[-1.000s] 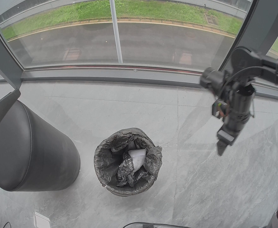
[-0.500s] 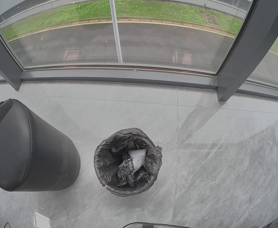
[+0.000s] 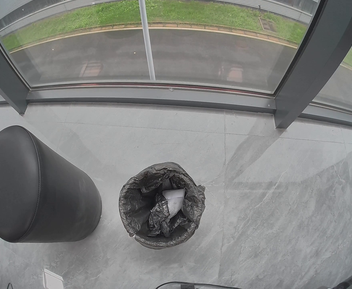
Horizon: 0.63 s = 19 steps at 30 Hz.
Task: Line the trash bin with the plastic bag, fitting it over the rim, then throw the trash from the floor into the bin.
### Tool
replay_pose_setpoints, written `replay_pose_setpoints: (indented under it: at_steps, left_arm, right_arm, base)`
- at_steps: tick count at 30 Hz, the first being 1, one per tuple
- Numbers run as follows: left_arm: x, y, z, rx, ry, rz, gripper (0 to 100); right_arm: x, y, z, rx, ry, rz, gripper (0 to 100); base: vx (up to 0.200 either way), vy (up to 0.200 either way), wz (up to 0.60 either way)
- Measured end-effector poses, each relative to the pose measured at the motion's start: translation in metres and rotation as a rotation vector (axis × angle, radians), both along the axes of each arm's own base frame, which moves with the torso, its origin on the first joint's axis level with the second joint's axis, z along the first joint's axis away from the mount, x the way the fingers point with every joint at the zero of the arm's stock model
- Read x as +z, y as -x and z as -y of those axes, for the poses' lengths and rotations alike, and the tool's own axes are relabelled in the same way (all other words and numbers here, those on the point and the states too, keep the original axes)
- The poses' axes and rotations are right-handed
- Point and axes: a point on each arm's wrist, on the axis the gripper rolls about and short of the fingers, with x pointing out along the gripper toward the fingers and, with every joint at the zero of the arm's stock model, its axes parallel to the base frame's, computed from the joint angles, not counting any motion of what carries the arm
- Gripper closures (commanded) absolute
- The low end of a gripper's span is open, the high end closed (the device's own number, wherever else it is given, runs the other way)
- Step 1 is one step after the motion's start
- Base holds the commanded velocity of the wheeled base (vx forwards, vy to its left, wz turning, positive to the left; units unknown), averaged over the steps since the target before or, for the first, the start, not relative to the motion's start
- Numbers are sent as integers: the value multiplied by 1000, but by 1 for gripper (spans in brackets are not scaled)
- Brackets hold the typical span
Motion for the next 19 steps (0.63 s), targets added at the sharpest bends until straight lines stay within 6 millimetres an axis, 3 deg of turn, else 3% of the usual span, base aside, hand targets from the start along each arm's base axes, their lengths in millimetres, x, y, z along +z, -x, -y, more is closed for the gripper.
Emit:
replay_pose_setpoints:
  at_steps: [8, 14, 19]
  left_arm:
    - [-29, 42, 1, 11, -23, -80, 0]
    - [-65, 78, 2, 27, -33, -94, 0]
    - [-85, 91, 3, 34, -38, -99, 0]
  right_arm:
    - [-75, 57, -7, -4, 24, 143, 0]
    - [-134, 73, -7, 21, 27, 198, 0]
    - [-165, 79, 2, 102, 12, 234, 0]
  base:
    - [0, 0, 0]
    - [0, 0, 0]
    - [0, 0, 0]
